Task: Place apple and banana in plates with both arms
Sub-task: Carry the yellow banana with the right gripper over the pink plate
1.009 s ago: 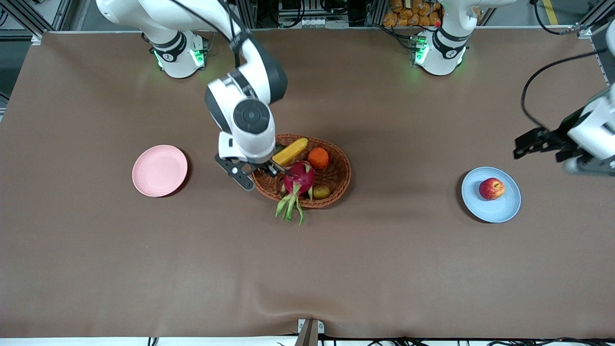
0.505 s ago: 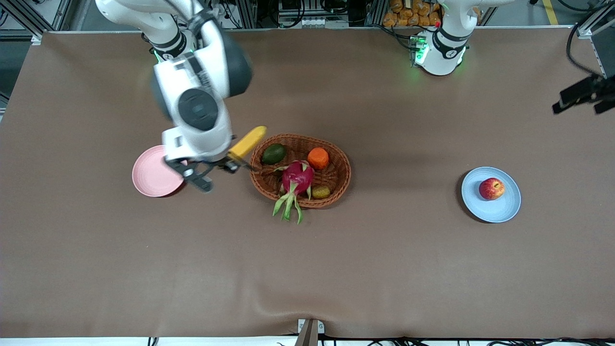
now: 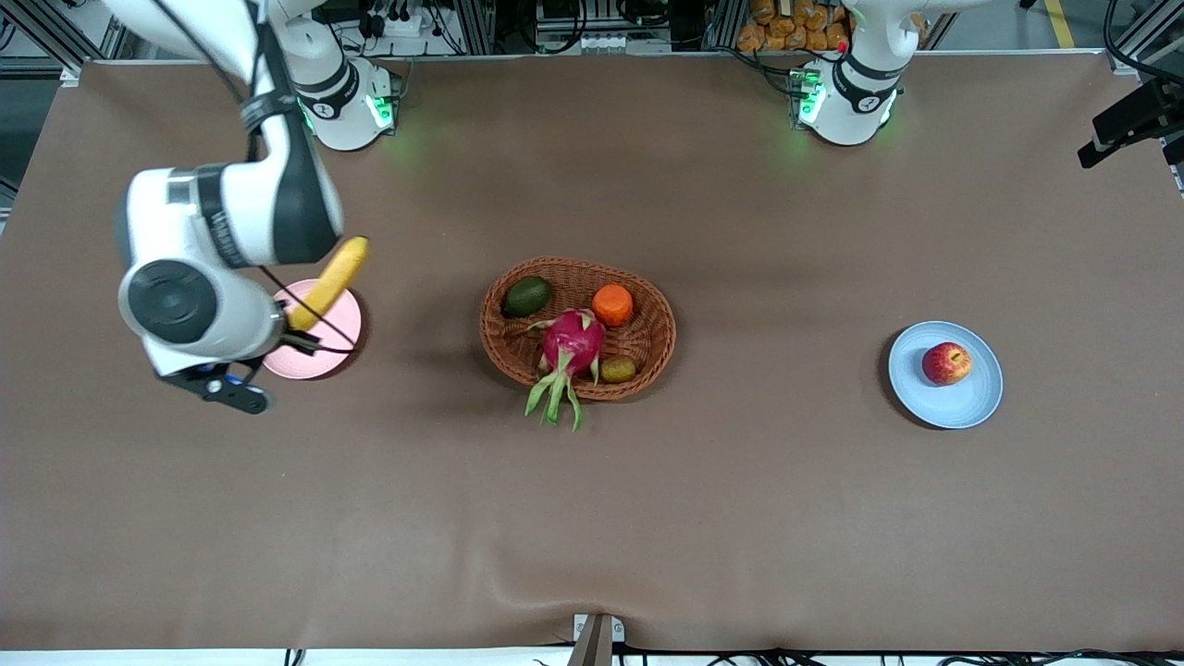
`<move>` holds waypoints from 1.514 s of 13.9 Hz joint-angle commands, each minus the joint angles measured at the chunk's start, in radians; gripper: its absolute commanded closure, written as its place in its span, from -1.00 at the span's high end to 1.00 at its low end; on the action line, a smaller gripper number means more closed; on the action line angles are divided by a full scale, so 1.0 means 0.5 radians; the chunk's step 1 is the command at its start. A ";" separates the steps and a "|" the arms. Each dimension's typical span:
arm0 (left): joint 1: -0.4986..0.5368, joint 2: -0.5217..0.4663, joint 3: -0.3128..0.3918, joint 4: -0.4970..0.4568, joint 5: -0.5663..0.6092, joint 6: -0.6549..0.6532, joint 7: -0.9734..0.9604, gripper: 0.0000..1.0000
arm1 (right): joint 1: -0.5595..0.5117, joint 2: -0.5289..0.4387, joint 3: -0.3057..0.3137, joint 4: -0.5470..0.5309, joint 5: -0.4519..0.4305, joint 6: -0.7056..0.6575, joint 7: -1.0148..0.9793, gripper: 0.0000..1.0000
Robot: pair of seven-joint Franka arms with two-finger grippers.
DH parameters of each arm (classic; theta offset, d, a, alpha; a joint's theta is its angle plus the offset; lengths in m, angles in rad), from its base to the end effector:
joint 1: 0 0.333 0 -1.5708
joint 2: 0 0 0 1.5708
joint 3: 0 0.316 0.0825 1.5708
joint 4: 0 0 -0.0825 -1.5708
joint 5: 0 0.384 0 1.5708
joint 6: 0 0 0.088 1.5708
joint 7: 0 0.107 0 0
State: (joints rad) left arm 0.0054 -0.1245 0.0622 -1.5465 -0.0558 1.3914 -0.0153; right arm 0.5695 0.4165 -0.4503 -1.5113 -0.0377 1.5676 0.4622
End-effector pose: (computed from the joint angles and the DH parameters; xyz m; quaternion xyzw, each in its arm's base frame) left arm 0.4940 0.0292 0.6858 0.9987 0.0366 -0.0146 0.0318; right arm 0.6243 0.1087 0.4237 0.9679 -0.1621 -0.1207 0.1493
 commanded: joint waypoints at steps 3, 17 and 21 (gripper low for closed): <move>0.017 0.053 -0.020 0.016 0.068 0.040 0.012 1.00 | -0.191 -0.078 0.020 -0.407 -0.026 0.223 -0.308 -1.00; 0.011 0.086 -0.066 0.000 0.050 0.040 -0.021 1.00 | -0.292 0.226 0.038 -0.570 0.186 0.777 -0.467 1.00; -0.005 0.105 -0.066 -0.003 0.053 0.040 -0.021 1.00 | -0.271 0.131 0.026 -0.295 0.158 0.355 -0.473 1.00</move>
State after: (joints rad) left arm 0.0022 -0.0771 0.0339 -1.5500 -0.0195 1.4094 -0.0159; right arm 0.4397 0.5212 -0.4378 -1.7424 0.0400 1.8683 0.2428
